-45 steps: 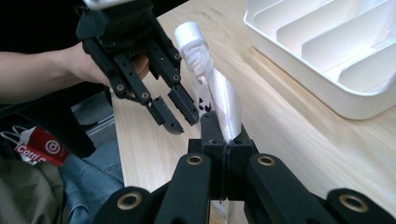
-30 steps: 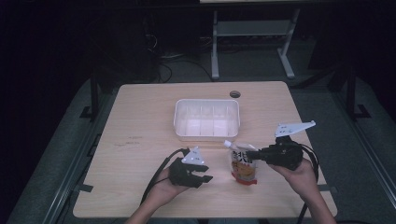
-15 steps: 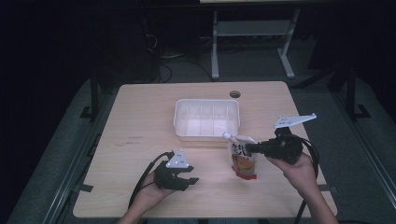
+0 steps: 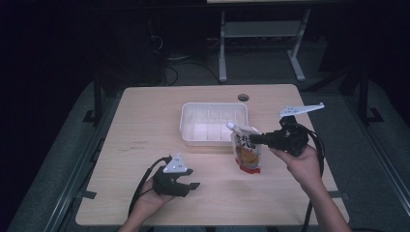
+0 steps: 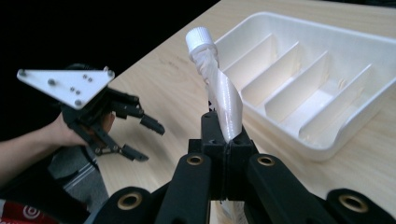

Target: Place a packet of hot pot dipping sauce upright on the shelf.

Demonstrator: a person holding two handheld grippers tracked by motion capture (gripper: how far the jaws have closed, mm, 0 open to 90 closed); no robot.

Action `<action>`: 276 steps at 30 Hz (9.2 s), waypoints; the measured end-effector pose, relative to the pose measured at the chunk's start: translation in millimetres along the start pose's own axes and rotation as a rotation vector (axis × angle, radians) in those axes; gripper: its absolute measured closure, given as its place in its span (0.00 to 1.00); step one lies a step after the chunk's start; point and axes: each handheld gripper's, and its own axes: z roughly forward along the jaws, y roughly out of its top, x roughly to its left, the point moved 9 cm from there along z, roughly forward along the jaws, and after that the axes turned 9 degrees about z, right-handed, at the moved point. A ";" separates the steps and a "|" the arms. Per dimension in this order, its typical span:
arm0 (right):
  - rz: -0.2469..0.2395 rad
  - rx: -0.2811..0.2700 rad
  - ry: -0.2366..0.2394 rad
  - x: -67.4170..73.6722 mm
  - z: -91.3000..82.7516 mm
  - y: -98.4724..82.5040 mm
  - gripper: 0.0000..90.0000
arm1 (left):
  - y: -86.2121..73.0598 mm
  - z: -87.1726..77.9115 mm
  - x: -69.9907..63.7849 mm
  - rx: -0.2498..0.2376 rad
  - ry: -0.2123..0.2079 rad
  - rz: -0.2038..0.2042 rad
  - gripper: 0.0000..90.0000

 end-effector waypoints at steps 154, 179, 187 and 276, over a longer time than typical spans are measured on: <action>0.061 0.020 -0.358 -78.2 80.5 48.5 0.94 | -4.2 -2.6 5.1 -0.007 0.023 -0.013 0.44; 0.050 0.046 -0.282 -69.5 72.4 35.1 0.81 | -4.5 -4.7 7.8 -0.013 0.034 -0.024 0.43; 0.054 0.049 -0.264 -66.9 67.5 32.7 0.78 | -4.8 -5.5 8.4 -0.014 0.035 -0.024 0.43; 0.092 0.134 -0.118 -67.7 19.1 -92.5 0.58 | -6.1 -6.9 12.0 -0.013 0.050 -0.023 0.41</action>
